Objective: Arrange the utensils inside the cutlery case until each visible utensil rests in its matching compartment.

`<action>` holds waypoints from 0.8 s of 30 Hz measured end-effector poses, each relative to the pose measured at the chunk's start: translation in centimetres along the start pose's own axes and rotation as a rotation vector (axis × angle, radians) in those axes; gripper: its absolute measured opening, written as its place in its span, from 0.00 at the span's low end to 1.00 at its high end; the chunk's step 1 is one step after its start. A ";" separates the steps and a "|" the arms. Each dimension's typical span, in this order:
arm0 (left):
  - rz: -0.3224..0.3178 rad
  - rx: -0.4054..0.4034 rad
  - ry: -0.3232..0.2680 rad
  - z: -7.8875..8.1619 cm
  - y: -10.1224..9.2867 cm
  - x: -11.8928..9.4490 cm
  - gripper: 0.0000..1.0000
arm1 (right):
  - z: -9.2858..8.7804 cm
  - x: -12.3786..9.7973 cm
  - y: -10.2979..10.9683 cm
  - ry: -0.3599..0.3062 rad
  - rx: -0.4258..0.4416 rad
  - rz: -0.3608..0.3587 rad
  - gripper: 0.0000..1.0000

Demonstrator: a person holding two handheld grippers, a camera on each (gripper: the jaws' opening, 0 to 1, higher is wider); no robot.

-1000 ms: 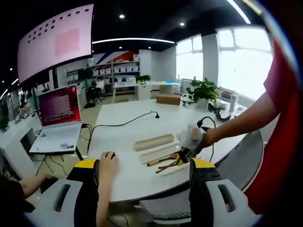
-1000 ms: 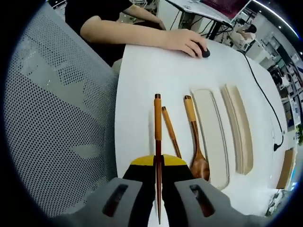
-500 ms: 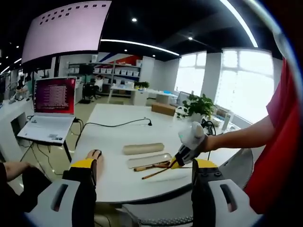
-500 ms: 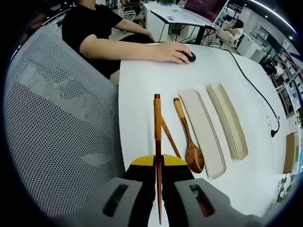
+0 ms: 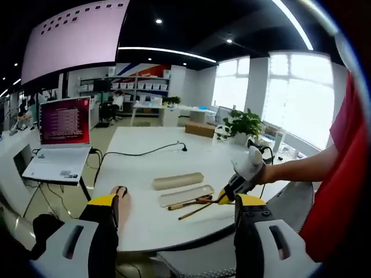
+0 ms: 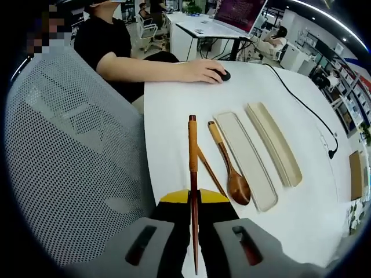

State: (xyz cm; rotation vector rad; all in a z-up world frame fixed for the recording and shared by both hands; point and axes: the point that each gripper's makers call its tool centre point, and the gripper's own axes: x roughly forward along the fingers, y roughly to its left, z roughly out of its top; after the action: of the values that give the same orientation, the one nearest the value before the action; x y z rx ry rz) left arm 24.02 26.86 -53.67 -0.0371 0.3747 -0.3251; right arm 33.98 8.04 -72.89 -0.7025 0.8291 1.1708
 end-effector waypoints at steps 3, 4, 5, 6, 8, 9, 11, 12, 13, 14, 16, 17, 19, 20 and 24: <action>-0.011 -0.048 -0.005 -0.5 -0.3 -0.7 0.88 | -0.6 -0.4 0.2 0.001 -0.002 0.000 0.00; -0.006 -0.062 -0.004 -0.6 -0.3 -1.0 0.89 | -0.7 -0.6 0.1 0.007 -0.023 -0.009 0.00; -0.001 -0.065 -0.004 -0.7 -0.2 -1.1 0.89 | -0.8 -0.6 0.1 0.014 -0.028 -0.006 0.00; 0.004 -0.068 -0.002 -0.9 -0.1 -1.2 0.89 | -0.8 -0.7 0.2 0.024 -0.030 0.007 0.00; 0.032 -0.071 0.012 -1.2 0.4 -1.5 0.88 | -0.8 -0.9 0.6 0.025 -0.036 0.026 0.00; 0.037 -0.073 0.010 -1.3 0.4 -1.7 0.88 | -0.6 -1.1 0.8 0.019 -0.065 0.028 0.00; 0.050 -0.086 0.013 -1.5 0.4 -1.8 0.88 | -0.6 -1.2 0.7 0.029 -0.096 0.022 0.00; 0.054 -0.087 0.017 -1.6 0.4 -1.8 0.87 | -0.6 -1.3 0.5 0.037 -0.126 0.012 0.00; 0.065 -0.082 0.024 -1.7 0.3 -1.9 0.87 | -0.6 -1.4 0.4 0.041 -0.139 0.007 0.00; 0.076 -0.075 0.025 -1.7 0.3 -2.0 0.86 | -0.5 -1.5 0.3 0.040 -0.146 0.009 0.00; 0.112 -0.070 0.037 -1.6 0.2 -2.5 0.85 | -0.1 -1.8 0.3 0.031 -0.178 0.019 0.00; 0.115 -0.068 0.028 -1.3 -0.2 -3.0 0.85 | 0.1 -1.9 0.1 0.028 -0.193 0.019 0.00; 0.119 -0.069 0.022 -1.0 -0.8 -3.6 0.86 | 0.4 -2.1 -0.2 0.022 -0.218 0.013 0.00; 0.129 -0.070 0.027 -1.0 -1.0 -4.0 0.86 | 0.6 -2.1 -0.4 0.023 -0.215 0.014 0.00; 0.175 -0.100 0.005 -1.1 -0.9 -4.2 0.86 | 0.6 -1.9 -0.8 0.028 -0.122 0.056 0.00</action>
State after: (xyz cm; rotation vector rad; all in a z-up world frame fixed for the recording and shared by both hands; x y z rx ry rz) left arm 19.69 27.37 -53.13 -0.1009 0.3961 -0.1335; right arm 34.50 7.38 -70.88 -0.8017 0.8103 1.2725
